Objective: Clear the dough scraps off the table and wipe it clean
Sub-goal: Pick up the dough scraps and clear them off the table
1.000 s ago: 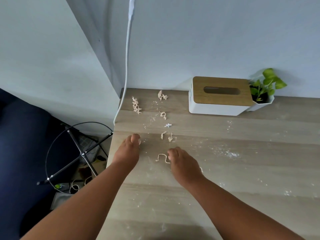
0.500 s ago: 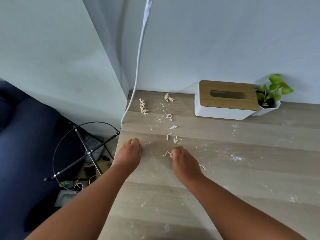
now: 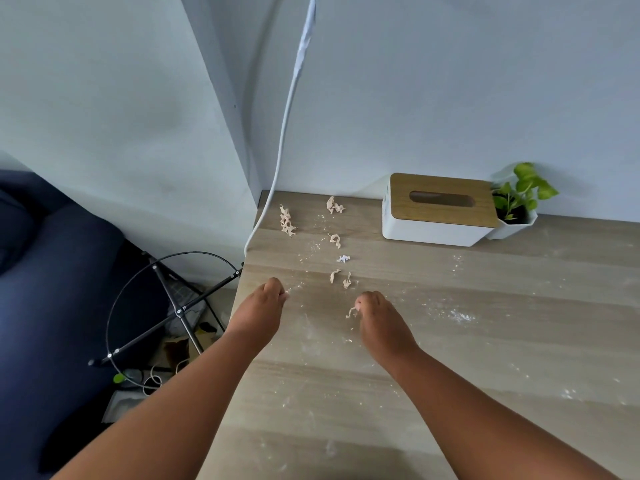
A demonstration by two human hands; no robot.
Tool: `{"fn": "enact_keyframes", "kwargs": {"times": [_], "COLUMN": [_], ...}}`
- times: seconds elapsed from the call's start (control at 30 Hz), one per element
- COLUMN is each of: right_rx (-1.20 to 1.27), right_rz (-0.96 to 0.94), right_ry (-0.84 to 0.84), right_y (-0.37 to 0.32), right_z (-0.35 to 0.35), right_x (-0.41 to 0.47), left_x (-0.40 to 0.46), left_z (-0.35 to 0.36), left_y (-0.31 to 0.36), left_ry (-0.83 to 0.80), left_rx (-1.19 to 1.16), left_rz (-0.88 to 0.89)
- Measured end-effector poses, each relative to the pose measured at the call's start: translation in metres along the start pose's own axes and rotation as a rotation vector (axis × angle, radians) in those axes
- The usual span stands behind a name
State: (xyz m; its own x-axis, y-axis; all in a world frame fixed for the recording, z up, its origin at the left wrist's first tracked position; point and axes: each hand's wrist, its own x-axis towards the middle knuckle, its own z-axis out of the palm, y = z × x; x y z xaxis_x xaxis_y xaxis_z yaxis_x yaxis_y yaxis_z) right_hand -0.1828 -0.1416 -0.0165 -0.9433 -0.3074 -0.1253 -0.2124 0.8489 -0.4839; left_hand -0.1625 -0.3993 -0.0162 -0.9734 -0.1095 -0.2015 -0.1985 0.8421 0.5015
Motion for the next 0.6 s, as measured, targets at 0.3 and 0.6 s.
{"fn": "enact_keyframes", "kwargs": {"times": [0.3, 0.6], "right_rx": [-0.028, 0.118], "right_rz": [0.047, 0.084], "right_ry": [-0.046, -0.025], "right_y": [0.002, -0.006], "right_z": [-0.018, -0.024], "right_x": [-0.011, -0.004], "left_x": [-0.017, -0.015], "left_z": [-0.006, -0.004], "left_y": [0.005, 0.007], "left_ry": [0.011, 0.012], "left_rx": [-0.017, -0.042], "left_rz": [0.009, 0.008]}}
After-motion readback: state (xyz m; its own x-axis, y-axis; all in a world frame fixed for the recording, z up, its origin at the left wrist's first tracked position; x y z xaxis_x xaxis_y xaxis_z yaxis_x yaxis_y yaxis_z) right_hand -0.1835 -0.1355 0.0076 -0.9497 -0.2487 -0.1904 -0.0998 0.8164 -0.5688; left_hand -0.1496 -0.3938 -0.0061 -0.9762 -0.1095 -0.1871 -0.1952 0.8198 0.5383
